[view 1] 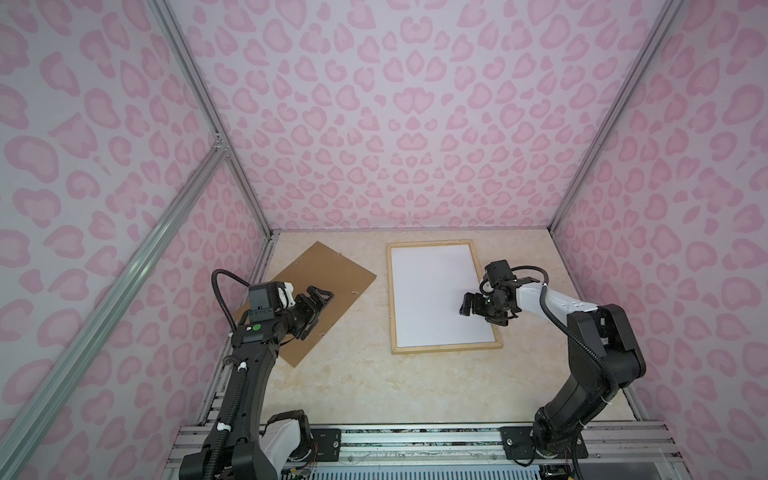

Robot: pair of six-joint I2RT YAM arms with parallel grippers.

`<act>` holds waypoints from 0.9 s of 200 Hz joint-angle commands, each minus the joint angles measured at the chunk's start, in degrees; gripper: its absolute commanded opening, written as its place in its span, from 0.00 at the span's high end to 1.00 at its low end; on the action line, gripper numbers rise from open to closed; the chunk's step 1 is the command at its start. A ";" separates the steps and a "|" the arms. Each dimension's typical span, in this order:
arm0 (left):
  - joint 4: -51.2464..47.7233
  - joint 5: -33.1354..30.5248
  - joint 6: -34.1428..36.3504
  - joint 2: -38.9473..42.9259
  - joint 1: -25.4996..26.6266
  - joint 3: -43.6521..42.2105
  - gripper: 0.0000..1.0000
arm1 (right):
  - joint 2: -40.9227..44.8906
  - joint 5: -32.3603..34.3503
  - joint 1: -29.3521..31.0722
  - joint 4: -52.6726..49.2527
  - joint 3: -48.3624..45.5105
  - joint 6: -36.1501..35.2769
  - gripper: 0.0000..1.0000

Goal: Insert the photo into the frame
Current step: 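Move both grippers to the brown cardboard backing's edges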

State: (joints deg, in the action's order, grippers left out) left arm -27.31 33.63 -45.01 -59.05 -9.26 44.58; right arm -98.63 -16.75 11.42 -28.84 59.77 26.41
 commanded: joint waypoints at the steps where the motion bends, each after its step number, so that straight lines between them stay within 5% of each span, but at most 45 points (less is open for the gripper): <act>1: -0.18 -0.76 0.19 0.29 -0.06 0.41 0.02 | -0.97 0.19 -2.79 1.52 -0.91 2.60 0.02; 56: -0.49 -4.80 1.68 -3.68 -0.15 3.42 0.02 | 4.00 4.21 -2.72 1.51 -0.80 4.05 0.02; 133: -2.40 -19.95 7.22 -26.24 -0.85 9.62 0.01 | 6.24 8.35 17.12 -0.33 5.41 3.60 0.02; 180: -0.46 -19.48 8.01 -32.74 -0.08 8.13 0.01 | -1.92 5.96 28.70 0.96 12.15 4.35 0.02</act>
State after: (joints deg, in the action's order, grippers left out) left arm -28.34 14.70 -37.91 -89.36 -10.00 53.43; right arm -97.67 -10.20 37.21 -28.45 69.56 30.26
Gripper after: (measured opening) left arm 0.986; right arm 0.979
